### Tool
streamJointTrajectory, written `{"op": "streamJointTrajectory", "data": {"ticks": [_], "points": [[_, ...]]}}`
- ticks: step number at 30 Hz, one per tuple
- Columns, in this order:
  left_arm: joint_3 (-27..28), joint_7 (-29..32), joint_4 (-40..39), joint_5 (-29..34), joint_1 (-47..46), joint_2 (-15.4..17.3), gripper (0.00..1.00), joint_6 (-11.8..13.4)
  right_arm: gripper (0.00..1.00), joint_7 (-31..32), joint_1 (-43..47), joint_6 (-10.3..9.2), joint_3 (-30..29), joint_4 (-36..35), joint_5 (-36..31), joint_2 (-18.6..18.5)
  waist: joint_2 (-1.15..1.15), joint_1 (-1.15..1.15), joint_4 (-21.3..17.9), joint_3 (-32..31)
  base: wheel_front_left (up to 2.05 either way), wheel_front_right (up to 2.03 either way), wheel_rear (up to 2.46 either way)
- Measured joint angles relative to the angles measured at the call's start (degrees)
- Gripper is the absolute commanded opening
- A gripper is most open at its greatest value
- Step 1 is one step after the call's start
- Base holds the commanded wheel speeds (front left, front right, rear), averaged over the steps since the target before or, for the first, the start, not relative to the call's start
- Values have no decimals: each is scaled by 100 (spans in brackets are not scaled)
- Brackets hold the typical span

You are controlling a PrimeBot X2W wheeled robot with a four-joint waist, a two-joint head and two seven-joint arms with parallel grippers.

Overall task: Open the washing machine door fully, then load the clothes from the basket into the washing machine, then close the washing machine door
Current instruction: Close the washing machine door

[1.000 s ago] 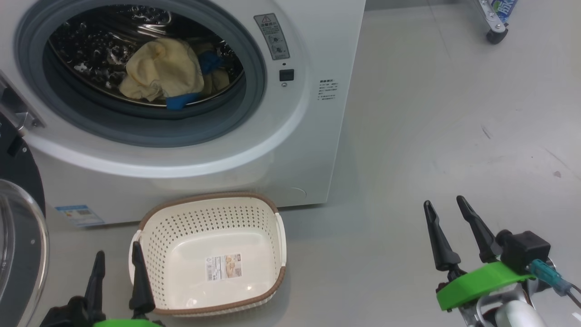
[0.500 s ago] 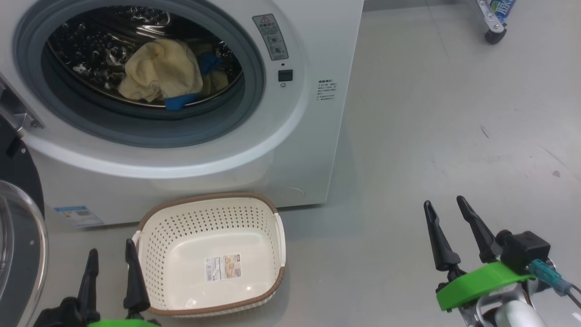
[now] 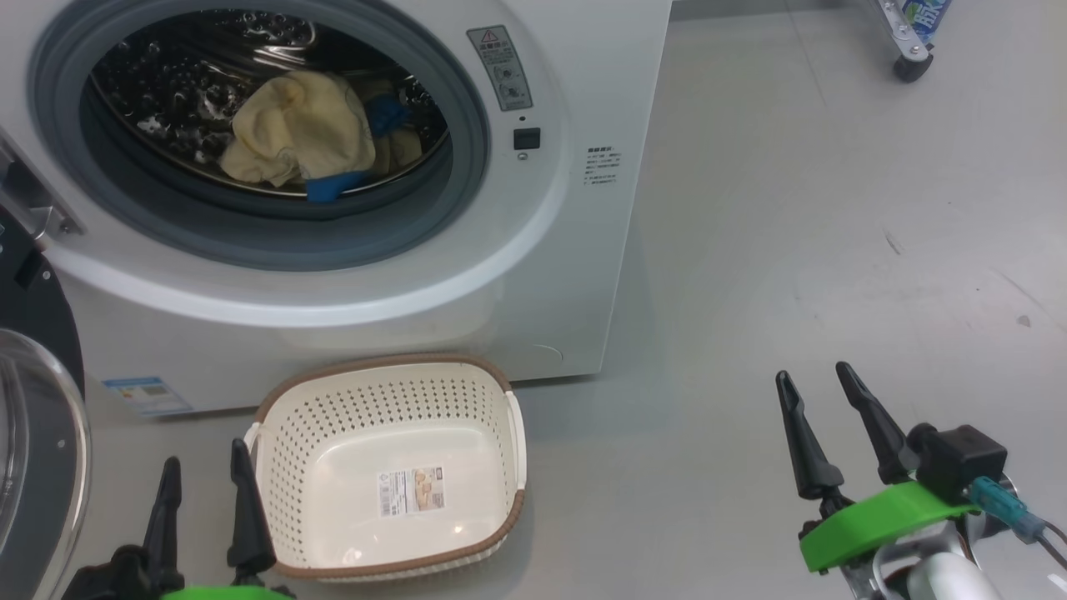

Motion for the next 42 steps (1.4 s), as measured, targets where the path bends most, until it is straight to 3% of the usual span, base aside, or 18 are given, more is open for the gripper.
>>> {"op": "streamJointTrajectory", "data": {"ticks": [17, 42], "points": [[-7, 0, 87, 54, 4, 0, 100, 170, 100, 0, 0, 0, 21, 12, 0, 0, 0, 0, 13, 15, -19, 20, 0], [-8, 0, 167, 94, -1, -5, 100, 224, 100, 0, -8, 0, 24, 12, 0, 7, 0, 0, 20, 101, -154, 154, 0]]}}
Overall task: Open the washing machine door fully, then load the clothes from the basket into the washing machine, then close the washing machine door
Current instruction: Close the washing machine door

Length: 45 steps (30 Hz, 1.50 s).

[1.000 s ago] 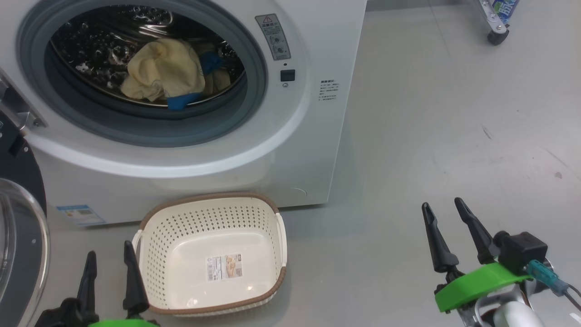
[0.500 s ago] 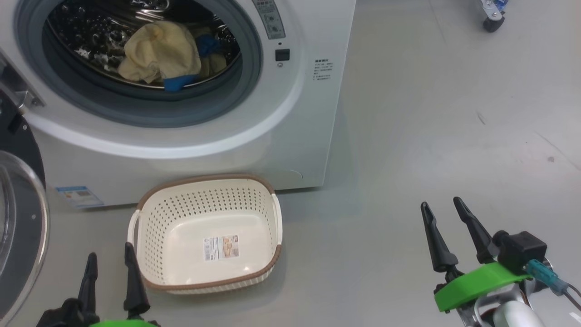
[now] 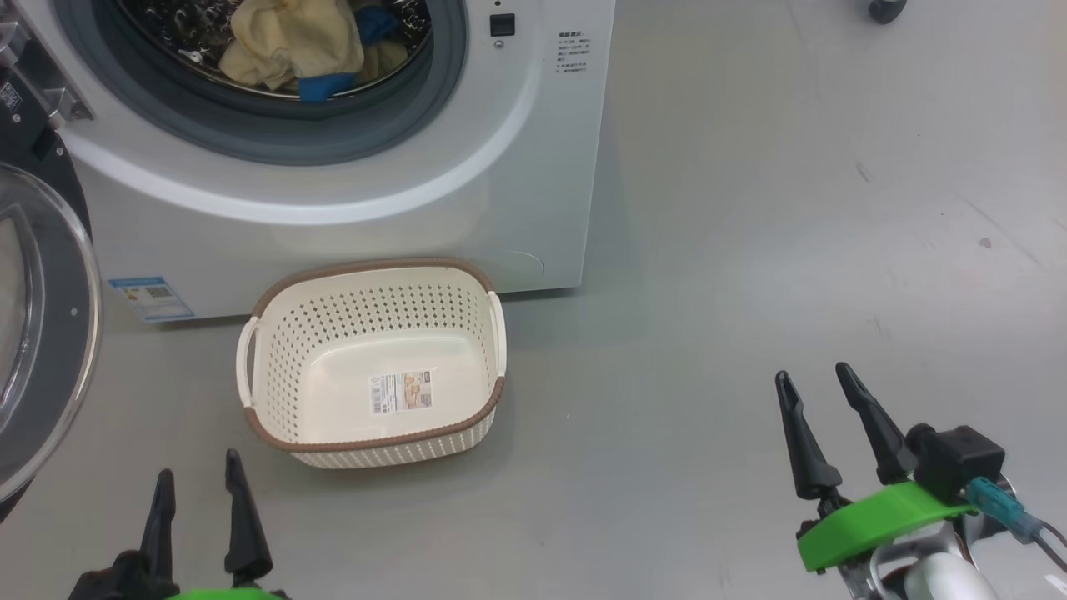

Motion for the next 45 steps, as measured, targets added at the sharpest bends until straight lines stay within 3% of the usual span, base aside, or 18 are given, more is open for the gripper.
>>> {"op": "streamJointTrajectory", "data": {"ticks": [18, 45], "points": [[-13, 0, -155, -2, -4, 7, 100, -14, 100, 0, -5, 0, -14, -20, -42, 19, 0, 0, 132, 48, -5, 5, 0], [-205, 0, -301, -200, 19, 7, 100, 258, 100, 0, -209, 0, 432, -11, -97, -391, 0, 0, 2286, -54, 0, 0, 0]]}}
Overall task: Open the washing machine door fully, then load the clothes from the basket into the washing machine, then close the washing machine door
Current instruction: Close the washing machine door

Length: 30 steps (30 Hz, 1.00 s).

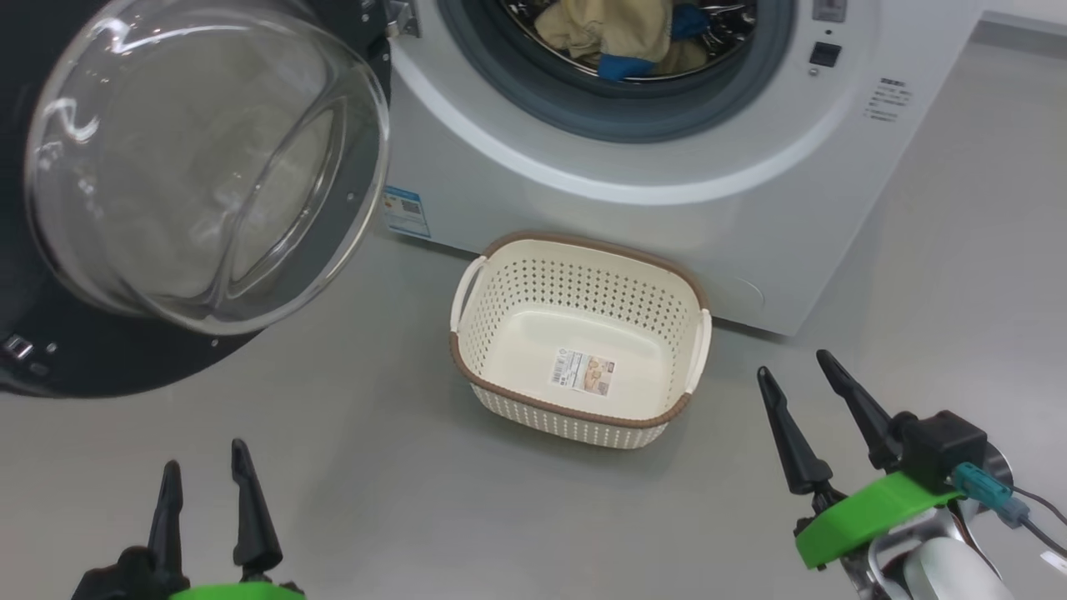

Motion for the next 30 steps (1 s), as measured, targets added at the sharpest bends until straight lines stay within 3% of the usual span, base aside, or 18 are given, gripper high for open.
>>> {"op": "streamJointTrajectory", "data": {"ticks": [15, 30], "points": [[-63, 0, -46, -157, 118, 0, 100, 118, 100, 0, -55, 0, 152, 41, 0, -140, 0, 0, 960, -24, 0, 0, 0], [-57, 0, -69, -179, 225, 1, 100, 166, 100, 0, -59, 0, 181, 58, 0, -142, 0, 0, 1264, -78, 0, 0, 0]]}}
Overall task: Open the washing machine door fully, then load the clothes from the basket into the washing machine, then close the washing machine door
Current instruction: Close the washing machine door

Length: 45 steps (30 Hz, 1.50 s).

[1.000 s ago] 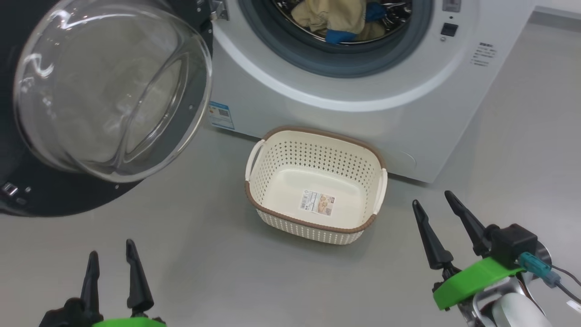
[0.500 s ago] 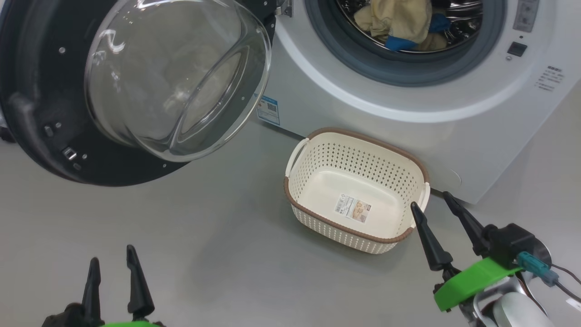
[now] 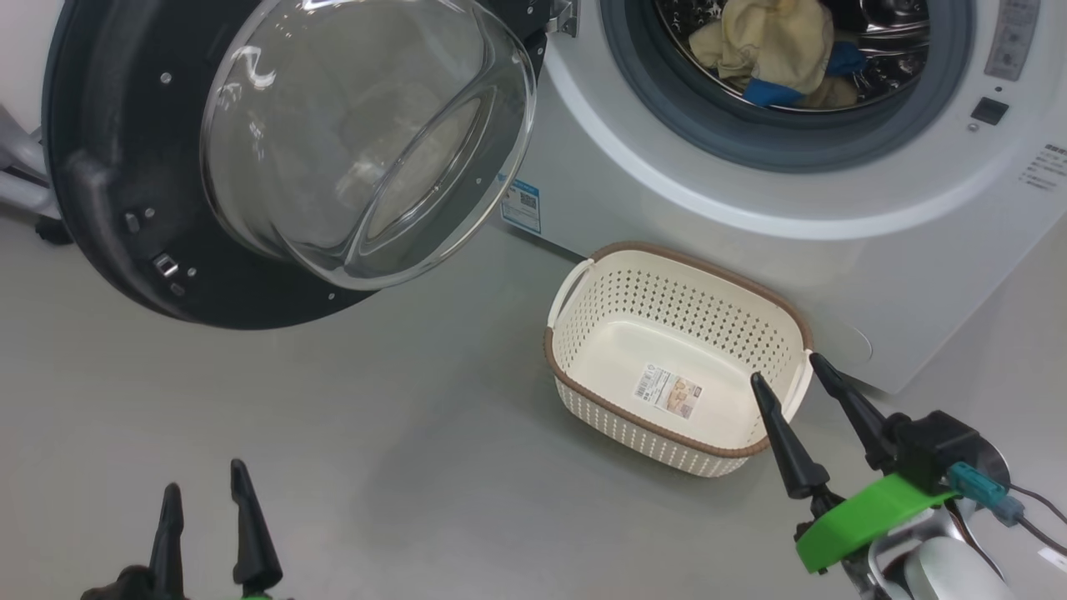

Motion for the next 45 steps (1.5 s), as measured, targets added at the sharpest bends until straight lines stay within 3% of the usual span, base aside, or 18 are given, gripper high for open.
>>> {"op": "streamJointTrajectory", "data": {"ticks": [5, 7, 8, 11, 13, 21, 27, 31, 37, 45], "points": [[79, 0, 0, -182, 1, -1, 97, 9, 100, 0, 1, 0, 3, 0, 0, 0, 0, 0, 13, -9, 0, 0, 0], [201, 0, 1, -348, 1, -2, 66, 8, 100, 0, 1, 0, 3, -1, 0, 0, 0, 0, 24, -10, 0, 0, 0], [297, 0, 2, -439, 1, -2, 44, 9, 100, 0, 1, 0, 3, -2, 0, 0, 0, 0, 28, -7, 0, 0, 0], [702, 0, 21, -826, -2, -4, 0, -4, 100, 0, 1, 0, 4, -1, 0, 0, 0, 0, 42, 2, 0, 0, 0], [1046, 0, 94, -942, -2, -5, 0, -71, 100, 0, 1, 0, 7, -2, 0, 0, 0, 0, 47, 6, 0, 0, 0], [2728, -7, 703, -1581, -434, -42, 0, -794, 100, 0, 1, 0, 18, -1, 0, 0, 0, 0, 60, 66, 0, 0, 0], [3960, -25, 1292, -1872, -1188, -8, 0, -1073, 100, 0, -1, 0, 58, 5, 1, 0, 0, 0, 12, 102, 0, 0, 0], [4205, 83, 1907, -2447, -1603, 489, 0, -1135, 100, 0, -2, 0, 60, 8, 1, 0, 0, 0, -30, 151, 0, 0, 0], [4698, 1000, 2487, -3690, -2586, 1246, 0, -1159, 100, 0, -126, 0, 145, 29, 7, -14, 0, 0, -166, 252, 0, 0, 0], [5143, 1845, 3405, -4514, -3527, 2192, 0, -848, 100, 0, -233, 0, 268, 73, 8, -76, 0, 0, -516, 387, 0, 0, 0]]}}
